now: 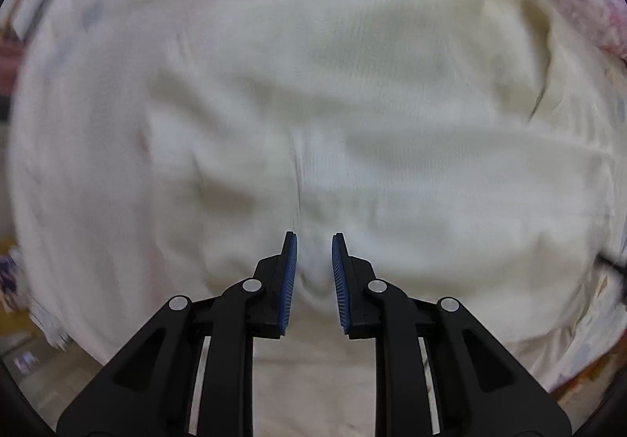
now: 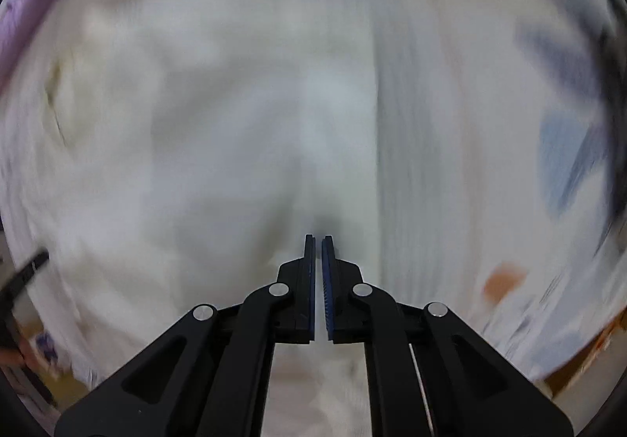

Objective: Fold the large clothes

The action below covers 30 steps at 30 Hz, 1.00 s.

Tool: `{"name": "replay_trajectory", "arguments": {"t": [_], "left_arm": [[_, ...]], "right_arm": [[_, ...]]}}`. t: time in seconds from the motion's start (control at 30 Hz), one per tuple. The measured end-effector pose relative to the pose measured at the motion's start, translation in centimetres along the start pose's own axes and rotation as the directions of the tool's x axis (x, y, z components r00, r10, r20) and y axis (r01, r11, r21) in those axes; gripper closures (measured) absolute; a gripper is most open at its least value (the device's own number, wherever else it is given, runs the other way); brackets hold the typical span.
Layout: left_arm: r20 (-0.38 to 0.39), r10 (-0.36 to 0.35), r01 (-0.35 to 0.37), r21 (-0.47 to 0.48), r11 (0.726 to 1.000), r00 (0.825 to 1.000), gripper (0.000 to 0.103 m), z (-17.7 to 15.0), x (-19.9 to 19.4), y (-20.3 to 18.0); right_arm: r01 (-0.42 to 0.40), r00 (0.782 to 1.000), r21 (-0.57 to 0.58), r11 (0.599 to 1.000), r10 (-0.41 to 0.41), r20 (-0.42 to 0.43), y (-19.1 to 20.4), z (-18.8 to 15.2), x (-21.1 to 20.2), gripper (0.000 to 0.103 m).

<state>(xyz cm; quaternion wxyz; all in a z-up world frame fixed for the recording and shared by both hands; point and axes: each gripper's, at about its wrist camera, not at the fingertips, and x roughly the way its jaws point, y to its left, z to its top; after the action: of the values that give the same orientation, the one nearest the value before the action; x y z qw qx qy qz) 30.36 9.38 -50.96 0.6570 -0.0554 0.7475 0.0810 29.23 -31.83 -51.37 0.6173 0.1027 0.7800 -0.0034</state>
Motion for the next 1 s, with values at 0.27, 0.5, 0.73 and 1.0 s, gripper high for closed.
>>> {"name": "replay_trajectory", "arguments": {"t": [0.27, 0.5, 0.73, 1.0], "left_arm": [[0.026, -0.055, 0.054, 0.025, 0.998, 0.998, 0.086, -3.4, 2.4, -1.0], [0.053, -0.076, 0.077, -0.021, 0.997, 0.996, 0.081, -5.7, 0.4, -0.1], [0.044, -0.044, 0.045, -0.04, 0.998, 0.998, 0.055, -9.5, -4.4, -1.5], [0.062, -0.069, 0.07, -0.026, 0.997, 0.996, 0.035, -13.8, -10.9, 0.5]], "right_arm": [[0.031, 0.999, -0.009, 0.999, -0.032, -0.009, -1.2, -4.4, -1.0, 0.103], [-0.031, 1.0, 0.071, 0.997, 0.031, -0.002, -4.4, -3.1, -3.4, 0.082], [-0.093, 0.99, 0.05, 0.994, 0.087, 0.114, -4.0, -4.2, -11.3, 0.032], [-0.123, 0.987, 0.024, 0.992, 0.12, 0.105, -2.8, -9.9, -16.5, 0.029]]}}
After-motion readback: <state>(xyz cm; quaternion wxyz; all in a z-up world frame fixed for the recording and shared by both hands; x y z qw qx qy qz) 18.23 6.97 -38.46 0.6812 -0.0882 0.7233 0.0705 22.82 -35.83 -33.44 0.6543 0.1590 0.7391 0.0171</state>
